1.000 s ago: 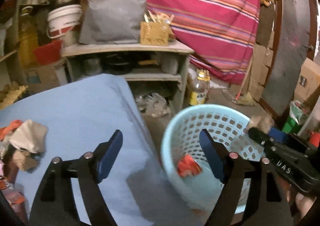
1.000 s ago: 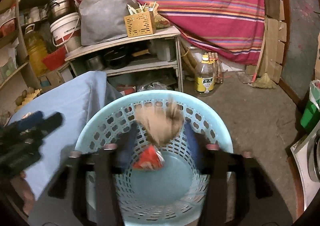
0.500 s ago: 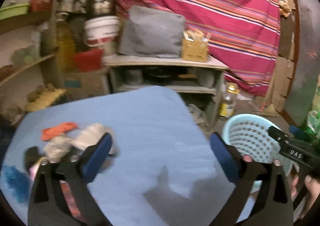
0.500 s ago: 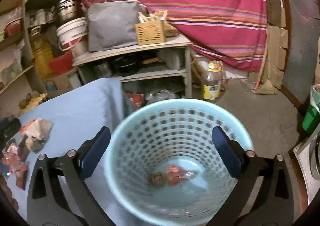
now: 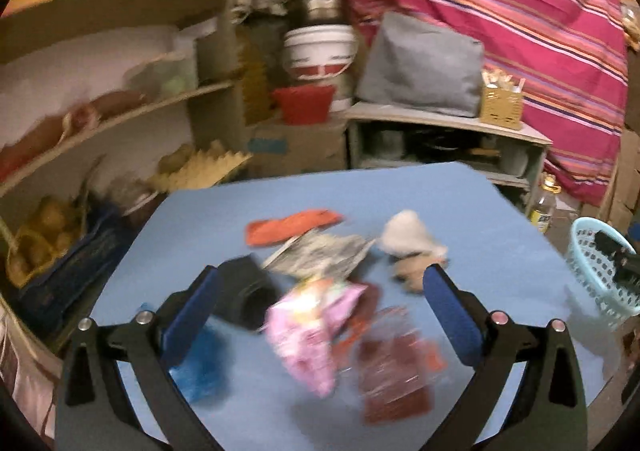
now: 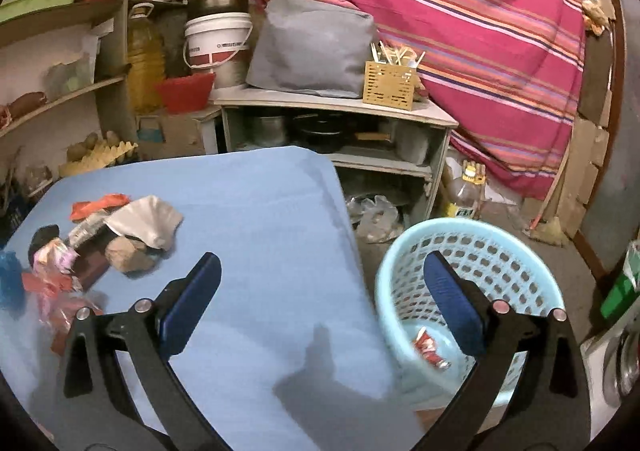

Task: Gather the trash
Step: 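Return both tools to the table and grasp the blue plastic bag with the left tool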

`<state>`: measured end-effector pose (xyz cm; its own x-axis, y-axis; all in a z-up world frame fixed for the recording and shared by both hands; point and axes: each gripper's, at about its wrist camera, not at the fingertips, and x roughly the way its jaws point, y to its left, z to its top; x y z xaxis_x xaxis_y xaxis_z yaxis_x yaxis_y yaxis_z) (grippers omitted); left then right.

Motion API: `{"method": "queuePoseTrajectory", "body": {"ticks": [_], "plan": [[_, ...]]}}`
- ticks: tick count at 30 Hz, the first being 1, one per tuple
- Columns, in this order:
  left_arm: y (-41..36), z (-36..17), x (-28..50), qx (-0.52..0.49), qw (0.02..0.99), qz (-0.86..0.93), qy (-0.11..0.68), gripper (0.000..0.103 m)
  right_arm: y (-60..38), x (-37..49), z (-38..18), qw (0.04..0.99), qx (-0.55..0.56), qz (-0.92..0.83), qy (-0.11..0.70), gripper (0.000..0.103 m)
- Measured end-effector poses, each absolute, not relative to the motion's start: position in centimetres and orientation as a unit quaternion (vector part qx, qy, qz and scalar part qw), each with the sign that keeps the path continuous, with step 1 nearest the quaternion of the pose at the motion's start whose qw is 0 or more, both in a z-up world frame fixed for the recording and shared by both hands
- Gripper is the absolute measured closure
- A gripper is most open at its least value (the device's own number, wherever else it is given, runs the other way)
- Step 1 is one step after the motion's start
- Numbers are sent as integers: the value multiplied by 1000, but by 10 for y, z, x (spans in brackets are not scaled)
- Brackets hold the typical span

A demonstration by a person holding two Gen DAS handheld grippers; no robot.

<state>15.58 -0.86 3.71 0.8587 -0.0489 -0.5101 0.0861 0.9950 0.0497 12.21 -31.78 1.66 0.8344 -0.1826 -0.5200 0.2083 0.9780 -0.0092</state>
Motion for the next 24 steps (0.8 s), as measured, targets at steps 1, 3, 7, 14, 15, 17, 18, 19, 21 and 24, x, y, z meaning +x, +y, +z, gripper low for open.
{"method": "queuePoseTrajectory", "body": {"ticks": [1,3,7,14,15,17,18,19,21,24], "plan": [[-2,35,155,33,963,-30,265,4,-312,122,17,958,33,-95,267,4],[18,29,151,36,963,-16,268,4,-305,122,18,960,35,-93,262,4],[51,22,147,29,962,3,271,4,-282,121,19,962,17,-114,246,4],[98,7,147,-2,955,24,297,4,-251,124,24,969,18,-115,217,4],[104,4,146,-7,954,30,300,4,-246,125,25,970,17,-113,215,4],[113,-2,144,-8,953,33,302,4,-240,127,26,970,18,-115,212,4],[116,-6,142,-4,952,33,303,4,-237,126,25,970,21,-118,213,4],[118,-8,143,-2,952,32,305,4,-235,127,23,969,28,-115,218,4],[123,-17,143,4,950,30,312,4,-230,130,19,968,39,-90,232,4],[129,-29,146,0,944,15,329,4,-219,136,16,966,35,-65,249,4]]}}
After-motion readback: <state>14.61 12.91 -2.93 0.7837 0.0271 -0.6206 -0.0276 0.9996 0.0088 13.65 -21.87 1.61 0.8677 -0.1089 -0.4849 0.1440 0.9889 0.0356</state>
